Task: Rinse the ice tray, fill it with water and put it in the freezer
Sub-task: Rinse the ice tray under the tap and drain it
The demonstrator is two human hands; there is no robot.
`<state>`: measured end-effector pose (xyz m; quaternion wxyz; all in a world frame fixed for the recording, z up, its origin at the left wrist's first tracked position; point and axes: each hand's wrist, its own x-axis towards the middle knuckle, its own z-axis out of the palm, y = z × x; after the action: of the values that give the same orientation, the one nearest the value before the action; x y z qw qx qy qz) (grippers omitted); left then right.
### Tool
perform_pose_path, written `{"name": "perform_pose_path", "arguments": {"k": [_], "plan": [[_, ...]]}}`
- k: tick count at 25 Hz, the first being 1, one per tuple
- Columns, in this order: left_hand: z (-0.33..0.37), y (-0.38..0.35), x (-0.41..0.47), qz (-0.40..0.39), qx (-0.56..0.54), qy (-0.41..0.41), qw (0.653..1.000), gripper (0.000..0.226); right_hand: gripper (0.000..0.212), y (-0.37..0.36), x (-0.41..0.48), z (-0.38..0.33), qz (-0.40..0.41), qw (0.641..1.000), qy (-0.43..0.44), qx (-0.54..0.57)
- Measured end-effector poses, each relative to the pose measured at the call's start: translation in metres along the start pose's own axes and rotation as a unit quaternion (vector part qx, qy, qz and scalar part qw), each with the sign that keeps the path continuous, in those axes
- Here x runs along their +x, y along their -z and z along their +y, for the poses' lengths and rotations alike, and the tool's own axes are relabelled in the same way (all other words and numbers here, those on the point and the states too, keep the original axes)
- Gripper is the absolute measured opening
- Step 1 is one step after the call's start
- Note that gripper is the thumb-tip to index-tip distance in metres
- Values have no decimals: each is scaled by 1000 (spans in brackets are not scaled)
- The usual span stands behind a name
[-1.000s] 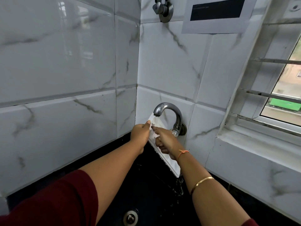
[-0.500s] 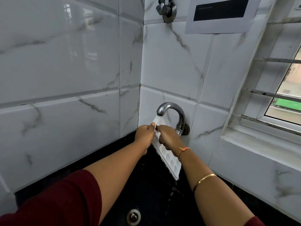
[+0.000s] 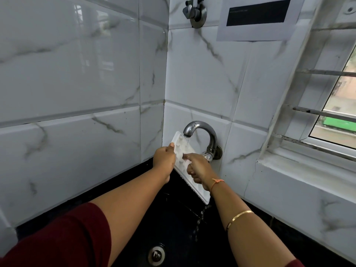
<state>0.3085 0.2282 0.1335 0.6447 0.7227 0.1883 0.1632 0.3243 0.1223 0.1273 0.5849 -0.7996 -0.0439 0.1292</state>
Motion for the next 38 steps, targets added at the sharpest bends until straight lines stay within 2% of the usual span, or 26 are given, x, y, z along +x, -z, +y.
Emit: {"name": "perform_pose_path", "arguments": {"k": [3,7,9,12,16,20,25,28,32,36,38], "plan": [[1,0,1,4,-24,-3,1000,43,26,1,-4,-3,-13,997,52,-59],[-2,-4,0,16,-39,-3,999,46,34,0,1,5,48,992,90,-77],[-4,-4,2,22,-45,-2,999,44,34,-2,0,6,49,994,86,-44],[-5,-3,5,29,-43,5,999,41,27,4,-1,5,8,998,65,-5],[-6,-4,2,37,-43,16,998,44,31,0,0,8,34,995,90,-41],[-6,1,7,48,-63,21,997,40,32,-1,-3,7,-1,995,95,-35],[-9,4,4,37,-45,7,998,38,33,-8,-7,11,15,995,98,-30],[-8,7,6,47,-50,5,998,38,31,-5,-6,10,-31,997,68,9],[-9,15,8,65,-65,6,996,40,31,-1,1,17,29,990,40,131],[-10,17,7,70,-67,11,995,41,16,-5,-1,19,12,1000,27,6],[-9,18,8,68,-73,5,995,38,16,-7,-2,19,-1,1000,25,15]]}}
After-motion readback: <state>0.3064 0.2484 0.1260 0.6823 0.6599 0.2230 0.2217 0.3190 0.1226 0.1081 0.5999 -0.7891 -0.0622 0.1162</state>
